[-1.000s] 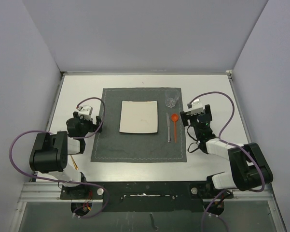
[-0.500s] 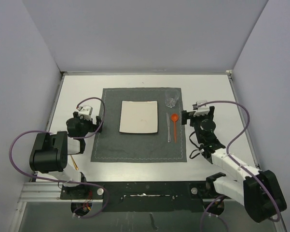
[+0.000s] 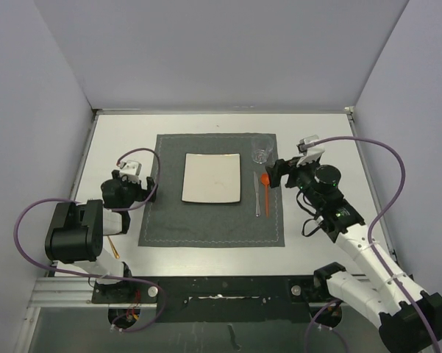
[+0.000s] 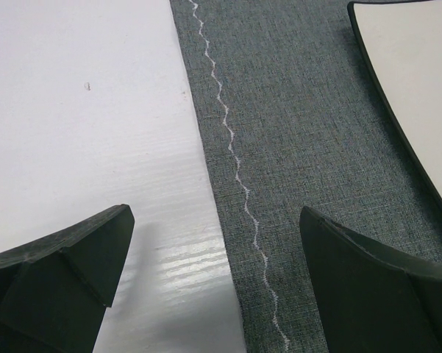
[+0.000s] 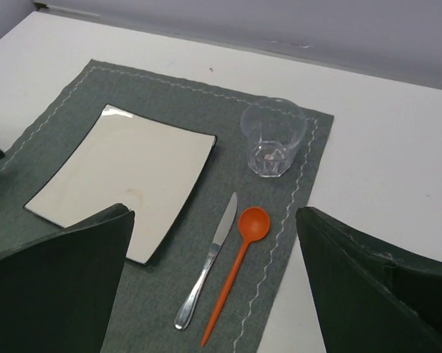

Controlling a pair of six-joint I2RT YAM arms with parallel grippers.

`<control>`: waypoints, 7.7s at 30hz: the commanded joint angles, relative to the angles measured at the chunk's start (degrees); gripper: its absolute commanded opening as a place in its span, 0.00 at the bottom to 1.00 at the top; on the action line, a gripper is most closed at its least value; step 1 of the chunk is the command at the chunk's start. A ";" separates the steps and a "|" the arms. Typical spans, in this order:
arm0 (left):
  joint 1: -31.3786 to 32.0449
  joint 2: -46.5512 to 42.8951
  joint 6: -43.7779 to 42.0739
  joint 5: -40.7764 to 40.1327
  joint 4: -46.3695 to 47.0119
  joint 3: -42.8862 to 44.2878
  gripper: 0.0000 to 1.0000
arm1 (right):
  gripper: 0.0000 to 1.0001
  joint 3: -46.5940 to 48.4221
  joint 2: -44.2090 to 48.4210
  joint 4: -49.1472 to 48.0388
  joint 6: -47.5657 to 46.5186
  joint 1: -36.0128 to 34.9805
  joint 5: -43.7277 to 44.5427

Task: Set the dinner table for one person
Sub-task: Adjust the fork at the center of the board.

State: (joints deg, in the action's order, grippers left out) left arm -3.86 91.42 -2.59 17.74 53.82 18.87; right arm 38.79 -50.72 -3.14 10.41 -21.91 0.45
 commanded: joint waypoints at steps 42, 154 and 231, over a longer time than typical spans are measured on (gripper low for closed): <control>-0.89 -17.83 21.65 -23.33 -108.99 44.23 0.98 | 0.98 32.12 -18.56 26.98 2.13 -0.06 -9.64; -31.94 -27.87 73.58 -32.57 -100.99 19.22 0.88 | 0.98 33.85 -16.48 48.77 2.09 -10.28 11.56; -17.70 5.09 55.14 -40.78 -86.42 36.44 0.88 | 0.98 40.57 -14.65 53.94 2.59 -11.98 16.53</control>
State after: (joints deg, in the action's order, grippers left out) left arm -22.15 94.98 54.13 -21.82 -33.41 53.69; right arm 76.84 -65.17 51.70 13.76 -33.47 15.88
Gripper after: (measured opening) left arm 0.880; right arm 0.977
